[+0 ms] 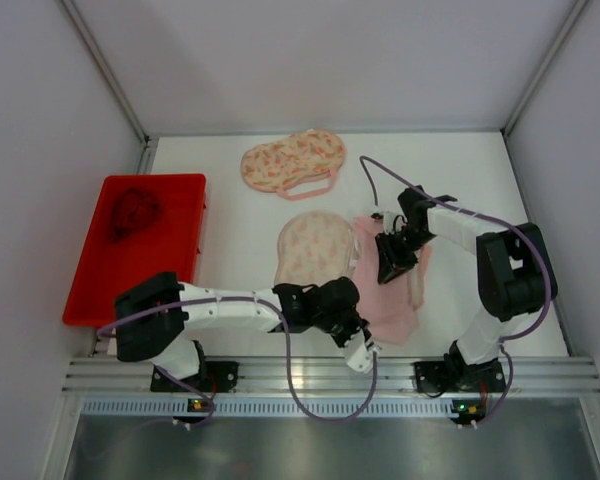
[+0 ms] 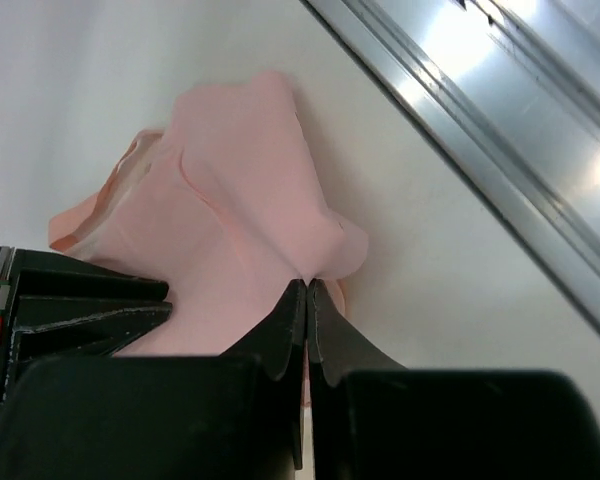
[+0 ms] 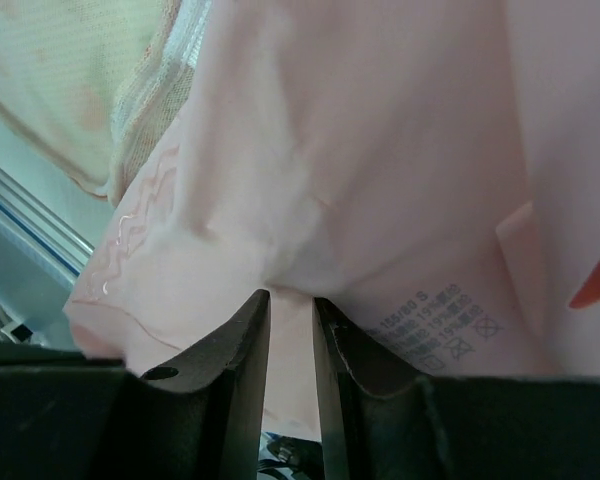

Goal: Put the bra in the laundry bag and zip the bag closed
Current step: Adjust the bra in the laundry bag.

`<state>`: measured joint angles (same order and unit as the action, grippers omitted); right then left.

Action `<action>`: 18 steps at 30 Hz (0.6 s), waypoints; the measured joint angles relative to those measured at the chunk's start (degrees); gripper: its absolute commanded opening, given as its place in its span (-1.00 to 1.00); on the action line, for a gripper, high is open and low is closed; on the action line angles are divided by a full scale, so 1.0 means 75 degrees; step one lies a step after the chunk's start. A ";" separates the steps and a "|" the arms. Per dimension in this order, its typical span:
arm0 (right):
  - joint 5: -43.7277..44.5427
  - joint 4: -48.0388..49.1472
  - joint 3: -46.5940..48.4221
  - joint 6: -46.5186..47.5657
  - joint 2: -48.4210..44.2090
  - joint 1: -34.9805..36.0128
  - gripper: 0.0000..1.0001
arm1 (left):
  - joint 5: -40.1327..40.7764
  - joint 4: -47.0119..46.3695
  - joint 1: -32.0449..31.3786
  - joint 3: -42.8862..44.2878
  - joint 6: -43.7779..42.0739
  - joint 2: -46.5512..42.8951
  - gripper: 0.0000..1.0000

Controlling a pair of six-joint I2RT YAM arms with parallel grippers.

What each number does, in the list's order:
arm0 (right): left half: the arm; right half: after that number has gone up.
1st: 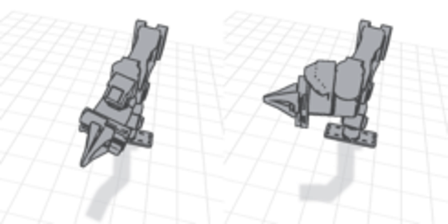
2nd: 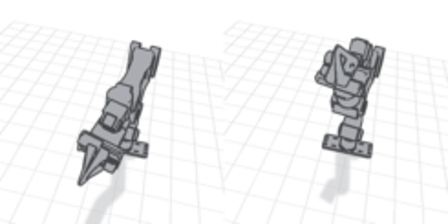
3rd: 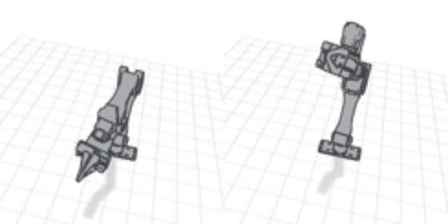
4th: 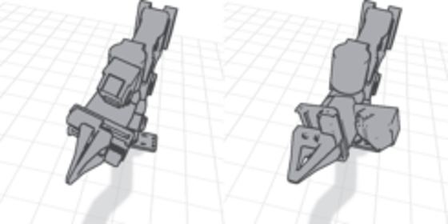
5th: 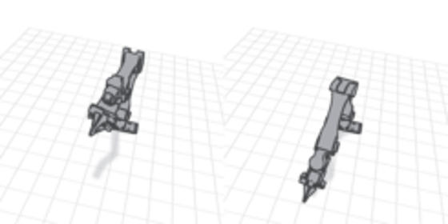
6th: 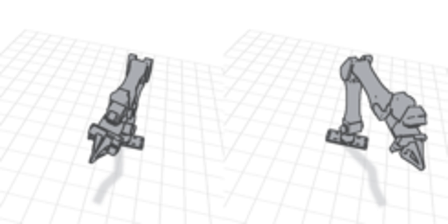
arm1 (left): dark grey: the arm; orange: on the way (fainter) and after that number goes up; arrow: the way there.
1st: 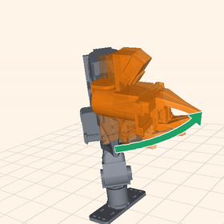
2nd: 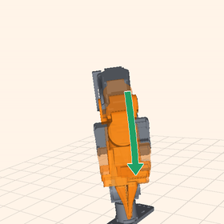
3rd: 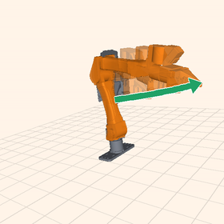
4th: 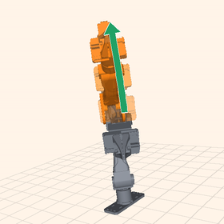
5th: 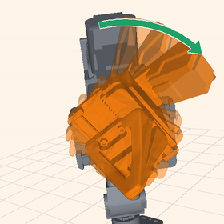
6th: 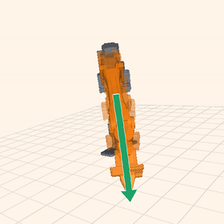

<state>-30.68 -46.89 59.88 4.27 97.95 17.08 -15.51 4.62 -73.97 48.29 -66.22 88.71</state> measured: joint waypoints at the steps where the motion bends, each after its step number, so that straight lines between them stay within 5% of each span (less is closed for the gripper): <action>1: 0.0000 0.0006 0.0000 -0.0003 0.0000 0.0000 -0.51 | -0.0224 0.0239 0.0085 0.0265 0.0312 0.0044 -1.00; 13: -0.0017 0.0079 0.0003 -0.0236 -0.0201 -0.0015 -0.39 | -0.3488 0.1568 0.2873 0.3931 0.4911 0.2777 -1.00; 18: -0.0044 0.0082 0.0207 -0.0393 -0.0778 -0.0230 -0.24 | -0.4074 0.1926 0.3754 0.3905 0.6251 0.3328 -0.61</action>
<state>-31.00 -46.28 61.43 1.32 92.12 15.35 -46.06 19.07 -45.82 77.58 -19.33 113.67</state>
